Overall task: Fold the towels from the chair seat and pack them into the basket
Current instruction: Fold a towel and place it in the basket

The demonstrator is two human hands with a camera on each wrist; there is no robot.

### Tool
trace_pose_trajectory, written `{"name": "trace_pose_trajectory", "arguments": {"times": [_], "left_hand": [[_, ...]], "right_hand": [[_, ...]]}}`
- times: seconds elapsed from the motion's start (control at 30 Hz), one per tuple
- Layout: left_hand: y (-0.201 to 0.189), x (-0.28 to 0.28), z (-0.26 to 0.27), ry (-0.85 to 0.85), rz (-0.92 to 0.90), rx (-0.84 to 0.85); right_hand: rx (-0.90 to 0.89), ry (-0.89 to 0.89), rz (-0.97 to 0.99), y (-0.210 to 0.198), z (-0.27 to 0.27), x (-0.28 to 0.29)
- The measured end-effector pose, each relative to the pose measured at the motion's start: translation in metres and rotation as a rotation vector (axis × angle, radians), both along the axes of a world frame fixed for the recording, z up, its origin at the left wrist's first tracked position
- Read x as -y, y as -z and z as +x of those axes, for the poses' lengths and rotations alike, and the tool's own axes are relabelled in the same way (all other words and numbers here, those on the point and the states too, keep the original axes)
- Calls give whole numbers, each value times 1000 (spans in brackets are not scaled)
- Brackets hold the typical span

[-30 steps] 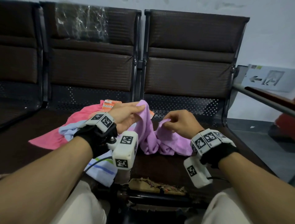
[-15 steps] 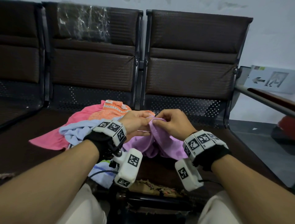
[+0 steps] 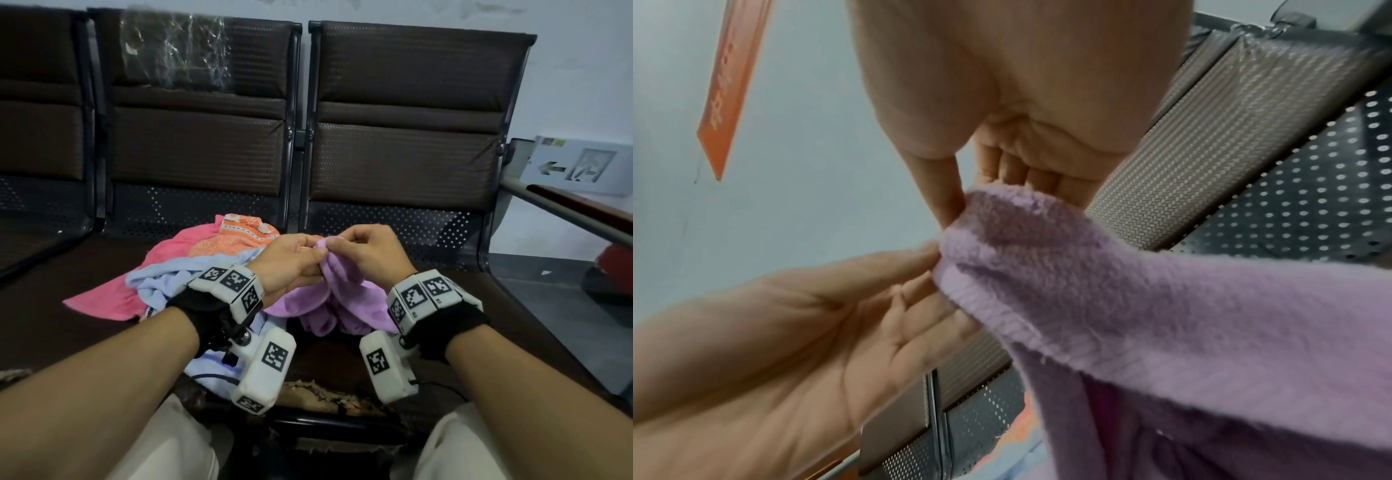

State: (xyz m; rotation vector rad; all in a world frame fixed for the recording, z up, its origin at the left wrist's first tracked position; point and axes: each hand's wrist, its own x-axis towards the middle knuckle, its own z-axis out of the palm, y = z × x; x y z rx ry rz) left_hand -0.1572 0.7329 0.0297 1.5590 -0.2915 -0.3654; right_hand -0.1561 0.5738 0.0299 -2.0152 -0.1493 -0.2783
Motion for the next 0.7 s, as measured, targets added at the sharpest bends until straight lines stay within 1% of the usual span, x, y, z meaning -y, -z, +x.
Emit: {"name": "trace_pose_trajectory", "arguments": {"times": [0.1, 0.13, 0.17, 0.27, 0.33, 0.4, 0.43, 0.5, 0.57, 0.6, 0.63, 0.7], "left_hand": [[-2, -2, 0, -94, 11, 52], [-3, -3, 0, -135, 16, 70], [-4, -5, 1, -183, 16, 87], [-5, -14, 7, -341, -28, 98], [-5, -23, 13, -424, -77, 82], [-4, -33, 18, -525, -108, 88], [-3, -39, 22, -574, -93, 105], [1, -50, 27, -650, 12, 145], [8, -63, 32, -697, 188, 154], [11, -70, 35, -716, 253, 140], [14, -77, 39, -728, 292, 124], [16, -87, 42, -735, 292, 75]], "right_hand": [[27, -56, -14, -2, -3, 1], [43, -81, -50, -2, -4, 3], [77, -100, -148, -2, -6, 5], [198, -158, -556, -5, -9, 10], [196, -218, -734, -4, -9, 14], [106, -266, -887, 0, -9, 22], [40, -283, -942, 3, -9, 27], [-55, -278, -1107, 10, -11, 38], [-96, -226, -1363, 18, -10, 48], [-146, -204, -1454, 21, -11, 53], [-228, -185, -1499, 24, -12, 59], [-408, -149, -1458, 27, -15, 68]]}}
